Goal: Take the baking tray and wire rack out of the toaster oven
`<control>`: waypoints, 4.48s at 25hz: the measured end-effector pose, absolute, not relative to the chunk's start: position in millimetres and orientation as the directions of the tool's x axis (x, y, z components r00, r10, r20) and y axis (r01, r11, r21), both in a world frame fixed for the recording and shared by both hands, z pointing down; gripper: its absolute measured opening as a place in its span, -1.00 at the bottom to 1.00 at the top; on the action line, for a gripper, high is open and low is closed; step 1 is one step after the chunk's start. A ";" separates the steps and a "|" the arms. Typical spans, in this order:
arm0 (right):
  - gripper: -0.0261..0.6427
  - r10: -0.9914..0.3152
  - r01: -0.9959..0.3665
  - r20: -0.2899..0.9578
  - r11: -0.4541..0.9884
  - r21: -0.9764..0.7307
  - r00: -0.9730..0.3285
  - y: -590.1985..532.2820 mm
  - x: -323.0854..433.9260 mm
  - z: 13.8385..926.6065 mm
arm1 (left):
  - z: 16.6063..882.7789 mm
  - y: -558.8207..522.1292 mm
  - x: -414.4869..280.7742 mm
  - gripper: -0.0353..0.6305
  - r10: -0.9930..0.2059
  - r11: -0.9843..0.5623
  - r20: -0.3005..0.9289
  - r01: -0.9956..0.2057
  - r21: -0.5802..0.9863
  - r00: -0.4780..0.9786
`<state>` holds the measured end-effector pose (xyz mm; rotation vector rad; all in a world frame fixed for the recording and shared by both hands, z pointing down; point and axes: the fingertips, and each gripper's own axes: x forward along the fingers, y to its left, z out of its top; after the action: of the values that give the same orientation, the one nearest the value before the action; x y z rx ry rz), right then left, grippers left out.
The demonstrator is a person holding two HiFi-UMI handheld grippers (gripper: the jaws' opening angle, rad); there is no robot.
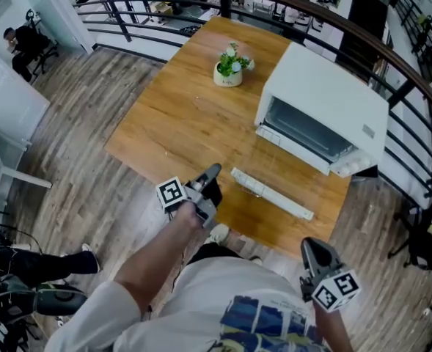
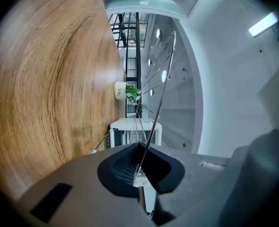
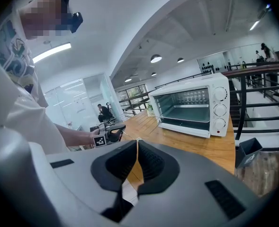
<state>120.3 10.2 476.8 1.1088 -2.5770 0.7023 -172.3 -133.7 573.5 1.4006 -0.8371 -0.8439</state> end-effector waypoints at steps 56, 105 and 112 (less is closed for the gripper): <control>-0.89 -0.777 -0.879 0.418 0.372 -0.299 -0.471 -22.7 39.0 482.3 | 688.6 -249.8 -331.0 -0.88 -0.820 0.165 0.214 -0.138 0.977 0.532; -0.90 -0.792 -0.870 0.388 0.346 -0.351 -0.471 -24.3 34.4 483.9 | 707.8 -260.7 -341.3 -0.32 -0.616 0.410 0.782 -0.808 0.422 0.096; -0.90 -0.796 -0.873 0.387 0.338 -0.352 -0.465 -23.1 36.5 483.2 | 707.3 -257.3 -342.7 -0.23 -0.604 0.456 0.794 -0.787 0.415 0.069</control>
<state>36.5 -23.1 483.2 1.5384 -2.4473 0.7862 -342.7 -257.3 707.3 1.2329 -1.6223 0.2117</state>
